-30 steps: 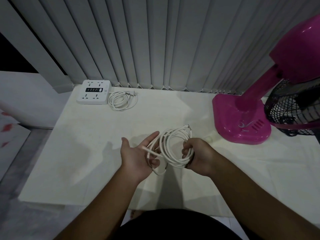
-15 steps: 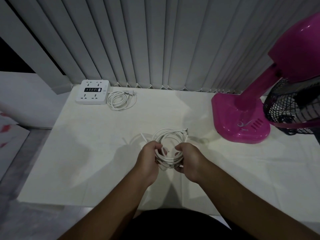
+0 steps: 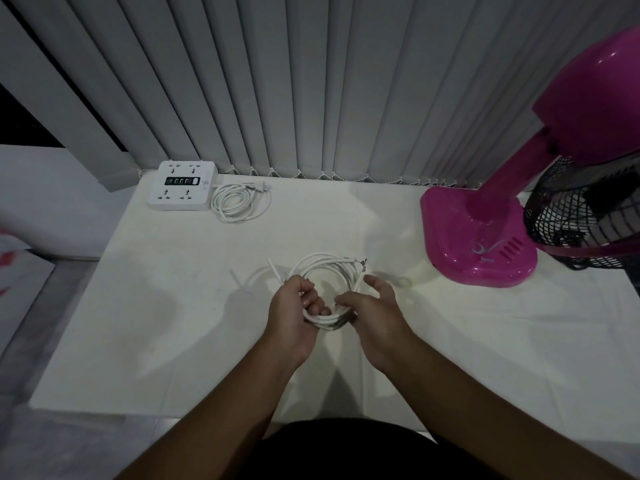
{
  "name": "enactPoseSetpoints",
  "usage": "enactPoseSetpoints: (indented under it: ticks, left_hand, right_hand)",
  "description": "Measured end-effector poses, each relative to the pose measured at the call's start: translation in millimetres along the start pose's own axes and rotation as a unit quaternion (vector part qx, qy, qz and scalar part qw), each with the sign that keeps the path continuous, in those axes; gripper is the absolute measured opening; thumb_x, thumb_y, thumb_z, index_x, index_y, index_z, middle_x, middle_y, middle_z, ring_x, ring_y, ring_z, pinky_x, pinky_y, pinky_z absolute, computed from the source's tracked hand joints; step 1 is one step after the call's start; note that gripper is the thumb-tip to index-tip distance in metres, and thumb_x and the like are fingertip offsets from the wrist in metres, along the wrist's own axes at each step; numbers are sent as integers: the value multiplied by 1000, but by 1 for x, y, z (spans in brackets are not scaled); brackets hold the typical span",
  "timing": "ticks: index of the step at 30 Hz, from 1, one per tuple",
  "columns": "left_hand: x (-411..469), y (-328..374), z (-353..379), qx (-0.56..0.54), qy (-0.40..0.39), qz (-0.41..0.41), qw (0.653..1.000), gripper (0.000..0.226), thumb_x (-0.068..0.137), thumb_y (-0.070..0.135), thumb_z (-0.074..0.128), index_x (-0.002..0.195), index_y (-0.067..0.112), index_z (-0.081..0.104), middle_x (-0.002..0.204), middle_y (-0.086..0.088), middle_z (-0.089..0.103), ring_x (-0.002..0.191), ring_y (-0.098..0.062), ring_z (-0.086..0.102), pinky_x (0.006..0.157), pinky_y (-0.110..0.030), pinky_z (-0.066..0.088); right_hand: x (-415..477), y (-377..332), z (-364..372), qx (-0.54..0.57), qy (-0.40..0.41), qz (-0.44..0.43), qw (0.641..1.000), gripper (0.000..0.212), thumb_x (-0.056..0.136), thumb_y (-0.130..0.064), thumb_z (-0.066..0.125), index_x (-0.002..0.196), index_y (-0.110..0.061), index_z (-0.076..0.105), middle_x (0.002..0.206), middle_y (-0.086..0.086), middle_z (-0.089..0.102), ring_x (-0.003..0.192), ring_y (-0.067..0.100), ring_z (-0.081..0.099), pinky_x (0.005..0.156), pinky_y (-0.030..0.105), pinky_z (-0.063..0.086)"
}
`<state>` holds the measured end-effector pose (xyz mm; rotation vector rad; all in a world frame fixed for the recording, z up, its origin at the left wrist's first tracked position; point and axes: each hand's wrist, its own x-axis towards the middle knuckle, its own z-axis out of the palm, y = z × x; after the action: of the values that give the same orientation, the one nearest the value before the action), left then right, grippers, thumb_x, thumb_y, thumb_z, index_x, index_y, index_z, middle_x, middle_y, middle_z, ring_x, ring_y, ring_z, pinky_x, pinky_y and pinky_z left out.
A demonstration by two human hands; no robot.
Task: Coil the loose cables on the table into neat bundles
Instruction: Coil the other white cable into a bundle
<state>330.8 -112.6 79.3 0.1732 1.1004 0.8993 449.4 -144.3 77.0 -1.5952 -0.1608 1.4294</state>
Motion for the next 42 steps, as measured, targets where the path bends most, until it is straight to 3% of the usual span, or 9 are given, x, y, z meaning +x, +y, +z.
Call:
enactPoseSetpoints:
  ticks: [6, 8, 11, 16, 23, 29, 32, 34, 42]
  left_hand:
    - [3, 4, -5, 102, -14, -30, 994, 16, 84, 3, 41, 71, 13, 41, 54, -1, 27, 49, -17, 32, 59, -32, 33]
    - [4, 3, -7, 142, -19, -46, 989, 12, 82, 1, 40, 77, 9, 47, 53, -3, 32, 51, -20, 38, 61, -32, 37]
    - [4, -3, -10, 169, -56, -103, 979, 14, 79, 3, 40, 72, 13, 46, 59, -7, 42, 57, -22, 47, 65, -33, 40]
    - [8, -12, -10, 104, -85, -165, 977, 16, 81, -2, 38, 81, 9, 50, 69, -10, 56, 69, -23, 56, 77, -35, 43]
    - [19, -10, -9, 339, -115, -87, 930, 22, 90, 4, 62, 111, 7, 66, 93, -12, 72, 84, -24, 69, 83, -43, 58]
    - [18, -34, -4, 438, -136, 0, 889, 21, 100, 31, 60, 106, 13, 68, 104, -16, 74, 95, -30, 74, 85, -48, 62]
    - [22, -43, 0, 471, -169, 6, 865, 20, 102, 27, 57, 104, 12, 69, 104, -20, 74, 91, -28, 74, 77, -40, 64]
    - [27, -48, 2, 484, -185, -1, 855, 21, 101, 24, 58, 101, 7, 71, 103, -24, 73, 93, -33, 74, 80, -45, 63]
    - [29, -65, 36, 414, -185, -18, 891, 15, 92, 9, 71, 102, 17, 80, 105, -14, 78, 93, -23, 73, 84, -43, 61]
  right_hand:
    - [-2, -1, -8, 0, -73, 30, 997, 22, 94, -1, 61, 114, -9, 66, 104, 12, 68, 99, 22, 66, 84, 45, 55]
    - [-2, -3, -12, 3, -67, 36, 997, 19, 94, 2, 56, 109, -6, 64, 98, 12, 66, 92, 23, 65, 78, 43, 54]
    - [-1, -8, -15, 37, -28, 34, 998, 22, 87, 11, 47, 97, -6, 57, 79, 12, 54, 64, 20, 53, 67, 37, 45]
    - [1, -6, -24, 35, 45, 54, 997, 21, 82, 12, 43, 76, -6, 51, 51, 6, 46, 47, 19, 43, 60, 36, 38]
    - [4, -3, -39, 32, 104, 40, 993, 24, 83, 12, 41, 75, -8, 50, 60, 8, 46, 49, 21, 44, 58, 35, 36]
    - [2, 7, -57, 60, 145, 36, 987, 25, 80, 13, 38, 78, -8, 51, 63, 9, 47, 50, 20, 41, 53, 33, 33]
    - [0, 10, -70, 47, 164, 36, 985, 24, 78, 13, 39, 75, -7, 51, 63, 12, 47, 49, 22, 40, 51, 32, 32]
    - [-3, 11, -81, 36, 163, 34, 985, 23, 77, 14, 39, 77, -5, 53, 63, 12, 47, 50, 22, 42, 51, 32, 31]
    - [13, -6, -132, 112, 49, 45, 991, 32, 72, 22, 34, 79, -6, 50, 64, 7, 48, 55, 19, 47, 50, 29, 36]
